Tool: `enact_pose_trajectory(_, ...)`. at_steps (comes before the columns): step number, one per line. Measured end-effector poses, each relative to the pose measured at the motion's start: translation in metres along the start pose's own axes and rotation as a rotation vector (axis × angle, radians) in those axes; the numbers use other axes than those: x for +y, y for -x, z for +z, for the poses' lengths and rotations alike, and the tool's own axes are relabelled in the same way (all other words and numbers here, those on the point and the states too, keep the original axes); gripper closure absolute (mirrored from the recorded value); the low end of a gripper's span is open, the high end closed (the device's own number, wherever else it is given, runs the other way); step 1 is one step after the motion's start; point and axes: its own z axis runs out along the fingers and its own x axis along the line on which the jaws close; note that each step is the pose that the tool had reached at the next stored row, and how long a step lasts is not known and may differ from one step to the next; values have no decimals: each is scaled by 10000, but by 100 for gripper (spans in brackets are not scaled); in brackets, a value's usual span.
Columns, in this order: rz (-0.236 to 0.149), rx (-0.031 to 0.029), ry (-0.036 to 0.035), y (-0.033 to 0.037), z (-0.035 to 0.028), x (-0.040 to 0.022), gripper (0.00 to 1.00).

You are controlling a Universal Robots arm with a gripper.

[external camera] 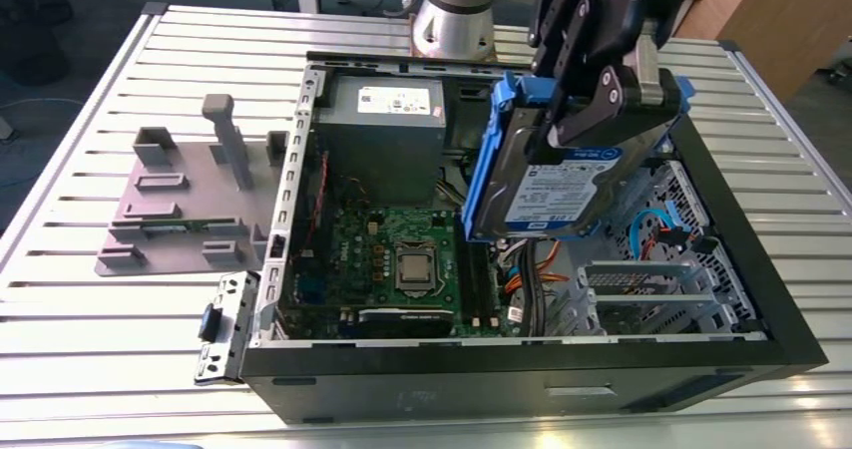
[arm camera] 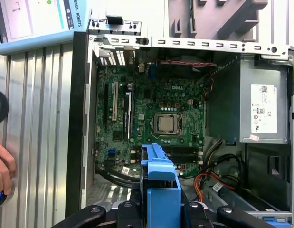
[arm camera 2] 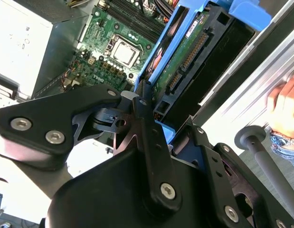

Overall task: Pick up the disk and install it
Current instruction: 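Insert the first disk wire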

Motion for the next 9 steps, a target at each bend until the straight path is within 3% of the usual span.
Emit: enact_pose_trajectory(9,0,0,0,-2,3,-16,63)
